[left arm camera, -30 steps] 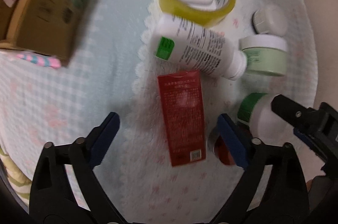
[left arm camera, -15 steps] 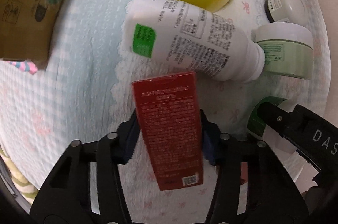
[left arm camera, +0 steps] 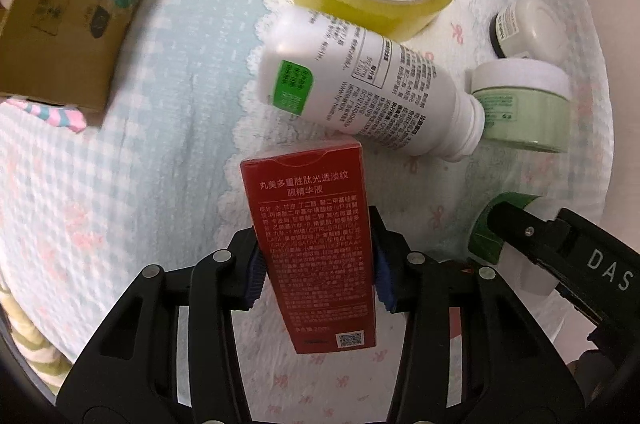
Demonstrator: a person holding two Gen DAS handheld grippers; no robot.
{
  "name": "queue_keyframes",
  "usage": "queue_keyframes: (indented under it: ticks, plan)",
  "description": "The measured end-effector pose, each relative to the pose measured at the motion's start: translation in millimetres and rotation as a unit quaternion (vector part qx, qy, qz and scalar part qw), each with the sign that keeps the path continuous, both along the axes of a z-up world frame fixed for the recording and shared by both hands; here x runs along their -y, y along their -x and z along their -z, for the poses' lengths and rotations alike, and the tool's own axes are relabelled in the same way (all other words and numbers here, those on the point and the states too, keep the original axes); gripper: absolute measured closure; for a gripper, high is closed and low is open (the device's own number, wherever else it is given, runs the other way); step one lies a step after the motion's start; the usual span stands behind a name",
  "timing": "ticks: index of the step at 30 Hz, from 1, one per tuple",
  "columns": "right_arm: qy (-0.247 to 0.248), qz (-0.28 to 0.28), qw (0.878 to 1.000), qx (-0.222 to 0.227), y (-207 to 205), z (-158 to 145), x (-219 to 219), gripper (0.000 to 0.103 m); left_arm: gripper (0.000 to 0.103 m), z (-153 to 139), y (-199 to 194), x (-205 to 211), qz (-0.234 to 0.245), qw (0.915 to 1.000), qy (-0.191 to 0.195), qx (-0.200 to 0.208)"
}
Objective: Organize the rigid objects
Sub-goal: 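Lift the red box and white jar and carry both toward the cardboard box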
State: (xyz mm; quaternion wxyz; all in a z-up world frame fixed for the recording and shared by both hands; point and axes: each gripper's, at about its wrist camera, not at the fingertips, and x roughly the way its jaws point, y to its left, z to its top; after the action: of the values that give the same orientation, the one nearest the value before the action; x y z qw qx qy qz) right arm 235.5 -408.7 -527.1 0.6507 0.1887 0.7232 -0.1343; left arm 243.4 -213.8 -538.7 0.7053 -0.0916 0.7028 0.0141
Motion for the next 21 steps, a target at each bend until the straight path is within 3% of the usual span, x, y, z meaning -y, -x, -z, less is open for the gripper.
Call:
queue_keyframes:
  ticks: [9,16,21]
  plan:
    - [0.004,-0.002,0.998,0.064,17.2,-51.7,17.3,0.034,0.064,-69.5,12.5,-19.8,-0.004,0.998,0.013,0.062]
    - [0.008,-0.031,0.993,0.114,34.7,-130.7,3.5,0.034,0.064,-159.5,28.0,-46.4,-0.011,0.9922,0.026,0.121]
    - [0.02,-0.078,0.986,0.145,23.3,-187.2,-34.3,0.034,0.064,-197.2,26.9,-72.1,-0.012,0.9885,0.028,0.148]
